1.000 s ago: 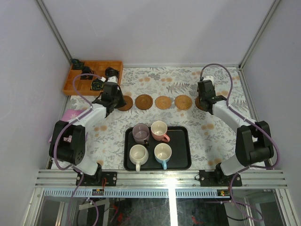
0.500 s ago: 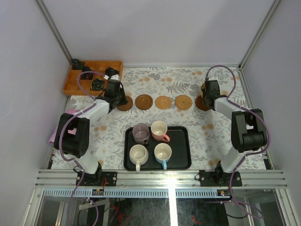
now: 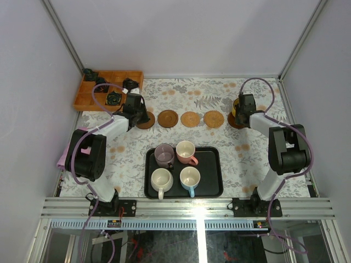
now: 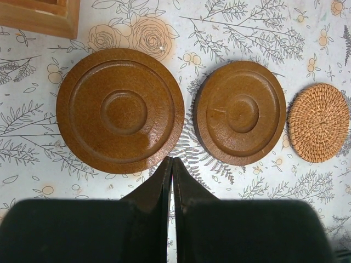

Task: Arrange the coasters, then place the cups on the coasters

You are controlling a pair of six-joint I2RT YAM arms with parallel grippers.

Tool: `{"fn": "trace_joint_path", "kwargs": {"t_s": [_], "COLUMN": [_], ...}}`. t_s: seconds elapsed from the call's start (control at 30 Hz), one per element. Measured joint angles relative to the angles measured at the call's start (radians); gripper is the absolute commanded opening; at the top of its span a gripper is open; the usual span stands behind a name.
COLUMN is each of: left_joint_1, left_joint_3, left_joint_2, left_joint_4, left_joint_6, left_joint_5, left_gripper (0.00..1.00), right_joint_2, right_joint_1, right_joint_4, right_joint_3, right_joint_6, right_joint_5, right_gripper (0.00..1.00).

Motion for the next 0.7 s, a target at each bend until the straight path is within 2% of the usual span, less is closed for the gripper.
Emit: {"fn": "trace_joint_path", "kwargs": {"t_s": [0.33, 0.7], "left_joint_1": [0.000, 0.000], "left_joint_3": [0.011, 0.011], "left_joint_2": [0.008, 0.008], "left_joint_4": [0.000, 0.000], "left_joint_6": [0.000, 0.000], "left_joint_5": [0.010, 0.010], "left_gripper": [0.00, 0.00], "right_joint_2": [-0.104, -0.108], "right_joint_1": [0.000, 0.000], "right_joint_4": [-0.032, -0.044], "right_joint_3": [-0.027, -0.067], "right_joint_6": [0.040, 0.063], "right_joint_5": [0.000, -0.002], "right_gripper": [0.00, 0.00]}}
